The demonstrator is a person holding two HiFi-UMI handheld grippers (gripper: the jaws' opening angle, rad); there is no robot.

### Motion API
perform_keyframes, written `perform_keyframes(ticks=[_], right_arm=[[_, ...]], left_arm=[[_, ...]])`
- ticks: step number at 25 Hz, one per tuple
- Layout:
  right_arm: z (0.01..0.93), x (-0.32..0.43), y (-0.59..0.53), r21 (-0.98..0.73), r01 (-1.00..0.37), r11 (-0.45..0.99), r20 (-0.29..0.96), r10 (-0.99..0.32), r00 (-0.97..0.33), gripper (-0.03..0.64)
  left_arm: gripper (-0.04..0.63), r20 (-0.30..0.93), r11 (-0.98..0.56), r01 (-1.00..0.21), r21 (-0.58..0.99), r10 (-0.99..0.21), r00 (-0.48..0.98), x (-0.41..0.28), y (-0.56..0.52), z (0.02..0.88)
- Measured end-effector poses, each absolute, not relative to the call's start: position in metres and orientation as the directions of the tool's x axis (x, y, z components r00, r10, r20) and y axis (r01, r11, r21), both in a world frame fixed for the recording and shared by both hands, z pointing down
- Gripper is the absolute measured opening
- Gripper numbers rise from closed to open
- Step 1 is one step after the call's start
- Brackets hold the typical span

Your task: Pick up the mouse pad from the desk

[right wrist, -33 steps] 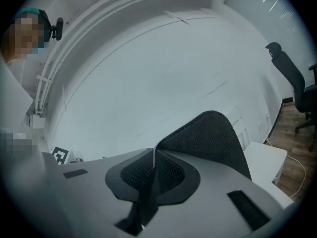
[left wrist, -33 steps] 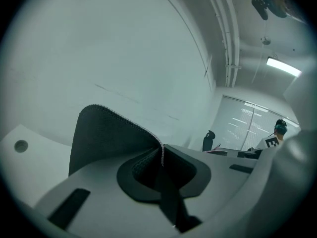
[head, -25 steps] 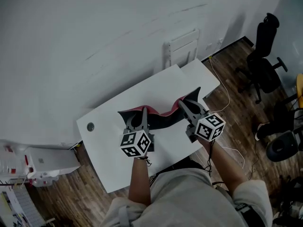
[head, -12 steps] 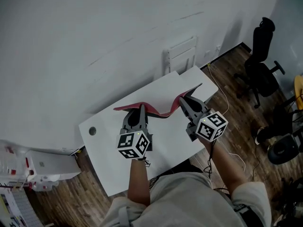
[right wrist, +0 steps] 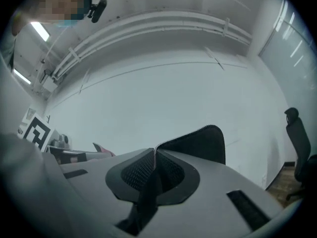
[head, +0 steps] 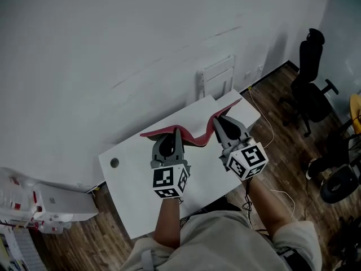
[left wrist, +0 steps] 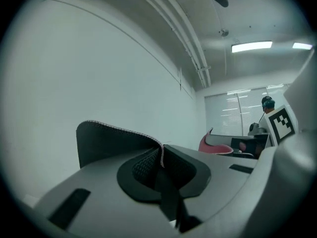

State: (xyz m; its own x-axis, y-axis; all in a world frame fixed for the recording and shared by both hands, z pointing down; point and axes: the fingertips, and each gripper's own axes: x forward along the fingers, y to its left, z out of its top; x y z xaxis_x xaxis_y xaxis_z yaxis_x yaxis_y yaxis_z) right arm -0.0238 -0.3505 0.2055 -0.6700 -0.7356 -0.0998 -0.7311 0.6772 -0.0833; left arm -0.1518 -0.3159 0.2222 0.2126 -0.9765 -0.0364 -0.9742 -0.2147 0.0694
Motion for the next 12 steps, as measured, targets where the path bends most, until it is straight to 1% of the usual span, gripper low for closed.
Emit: perform_keyframes(ticks=[4,8,12], right_arm=[[0.193,-0.025,-0.332,-0.009,-0.759,0.651,-0.123,-0.754,-0.646,0.049],[0.188,-0.02,-0.312,0.012,-0.776,0.63,-0.132,-0.768,-0.626,0.05],[0.181,-0.013,-0.295,0.023,-0.768,0.64,-0.134,-0.76,-0.636,0.05]], left_arm=[[0.031,-0.074,-0.213,-0.977,0.015,-0.975,0.211,-0.144,-0.3,0.209],[0.031,-0.085,-0.212,-0.976,-0.037,-0.973,0.215,-0.138,-0.279,0.201],[0.031,-0.095,-0.204,-0.976,-0.079,-0.973,0.211,-0.126,-0.264,0.193]])
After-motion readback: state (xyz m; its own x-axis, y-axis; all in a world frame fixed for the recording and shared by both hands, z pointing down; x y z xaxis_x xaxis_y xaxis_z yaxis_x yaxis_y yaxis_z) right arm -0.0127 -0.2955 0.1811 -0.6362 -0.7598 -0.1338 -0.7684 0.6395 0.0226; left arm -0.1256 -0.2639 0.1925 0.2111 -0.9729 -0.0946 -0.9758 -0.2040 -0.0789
